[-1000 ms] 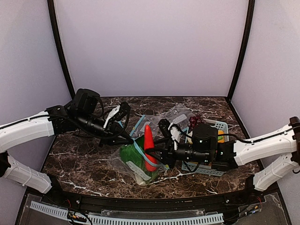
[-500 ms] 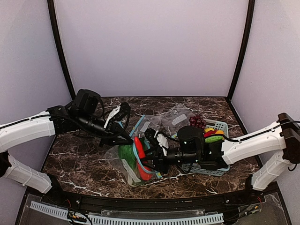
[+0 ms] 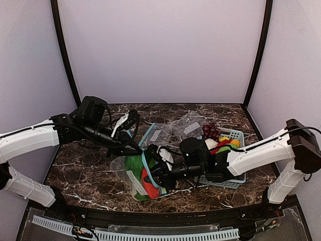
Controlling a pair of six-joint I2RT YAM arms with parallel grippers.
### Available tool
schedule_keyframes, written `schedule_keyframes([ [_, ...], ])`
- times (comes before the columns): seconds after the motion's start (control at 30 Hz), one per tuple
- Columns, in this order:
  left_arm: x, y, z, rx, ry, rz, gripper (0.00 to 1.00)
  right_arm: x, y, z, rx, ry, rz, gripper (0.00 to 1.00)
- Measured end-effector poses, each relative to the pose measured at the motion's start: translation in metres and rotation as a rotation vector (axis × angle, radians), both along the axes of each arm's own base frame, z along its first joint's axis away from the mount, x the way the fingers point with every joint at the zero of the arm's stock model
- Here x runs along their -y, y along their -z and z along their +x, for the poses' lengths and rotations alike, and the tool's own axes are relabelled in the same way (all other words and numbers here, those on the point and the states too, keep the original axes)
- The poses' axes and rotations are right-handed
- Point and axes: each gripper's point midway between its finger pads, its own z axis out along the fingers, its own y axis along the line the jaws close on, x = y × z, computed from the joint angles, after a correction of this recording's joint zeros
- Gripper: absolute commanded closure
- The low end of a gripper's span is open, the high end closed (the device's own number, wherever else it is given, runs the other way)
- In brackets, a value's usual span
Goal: Place the food in the zip-top bag and seal the zipper
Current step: Place the fake vegetable in the zipper food storage bag.
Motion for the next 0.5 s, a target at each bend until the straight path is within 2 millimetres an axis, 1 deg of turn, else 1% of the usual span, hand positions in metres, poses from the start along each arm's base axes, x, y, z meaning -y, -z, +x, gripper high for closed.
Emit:
schedule_keyframes([
  [0.17,0.0005,-0.0008,-0.0012,-0.015,-0.004,-0.016,0.99,-0.0026,0.0016,0.0077,-0.048,0.005,-0.014,0.94],
  [0.23,0.0006,-0.0011,-0.0012,-0.02,-0.009,-0.023,0.99,-0.0044,0.0035,0.0108,-0.065,0.009,-0.025,0.92],
  [0.37,0.0008,-0.0009,-0.0012,-0.028,-0.014,-0.026,0.99,-0.0037,0.0042,0.0111,-0.079,0.012,-0.035,0.82],
  [0.5,0.001,-0.0015,-0.0013,-0.026,-0.011,-0.029,0.99,0.0014,-0.0003,0.0088,-0.088,0.013,-0.043,0.69],
])
